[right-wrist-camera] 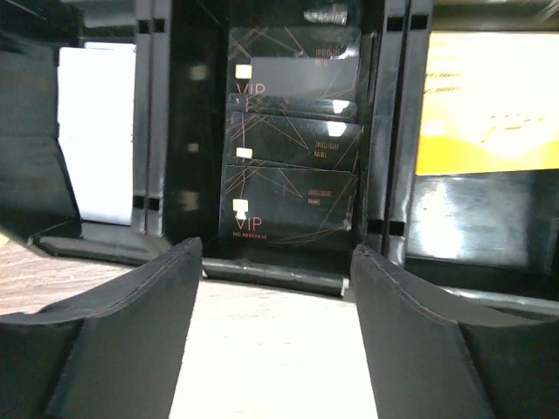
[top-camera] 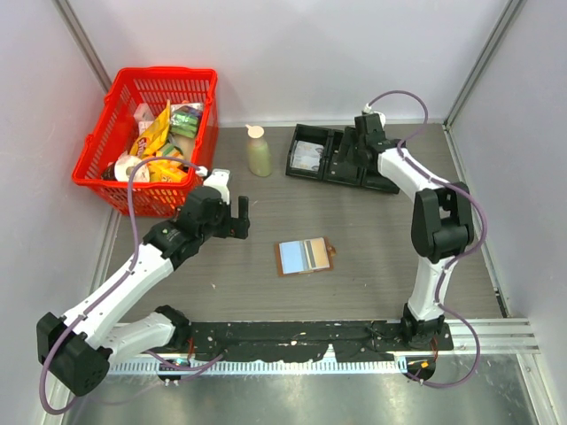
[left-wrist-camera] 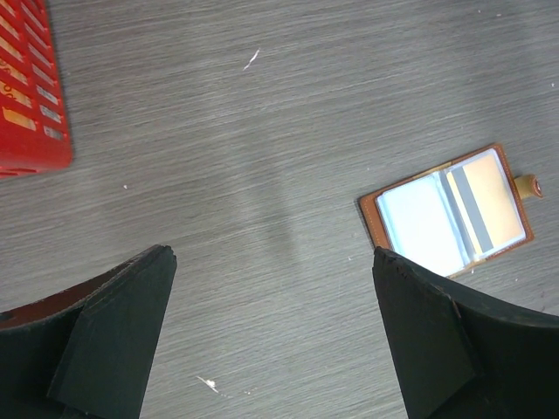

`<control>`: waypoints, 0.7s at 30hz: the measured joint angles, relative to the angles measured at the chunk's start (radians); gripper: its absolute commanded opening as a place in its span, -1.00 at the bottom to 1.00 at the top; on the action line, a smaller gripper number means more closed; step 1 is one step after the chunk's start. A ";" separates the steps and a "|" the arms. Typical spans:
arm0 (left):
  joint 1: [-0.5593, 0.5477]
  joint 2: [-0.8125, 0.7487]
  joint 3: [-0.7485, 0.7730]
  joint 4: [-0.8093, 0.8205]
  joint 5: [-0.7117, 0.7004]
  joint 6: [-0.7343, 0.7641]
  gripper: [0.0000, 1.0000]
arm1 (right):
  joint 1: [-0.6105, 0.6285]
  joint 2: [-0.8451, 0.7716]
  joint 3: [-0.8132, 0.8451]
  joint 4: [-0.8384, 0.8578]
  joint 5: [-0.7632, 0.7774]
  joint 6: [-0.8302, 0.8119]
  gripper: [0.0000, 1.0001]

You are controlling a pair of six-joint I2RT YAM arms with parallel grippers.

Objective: Take the credit cards out of the card holder
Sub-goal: Place the credit card in the storage box, then remove the credit card from the card holder.

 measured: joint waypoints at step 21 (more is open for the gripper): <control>-0.161 0.081 0.029 0.020 0.092 -0.224 0.93 | 0.403 -0.631 -0.530 -0.034 -0.041 -0.057 0.47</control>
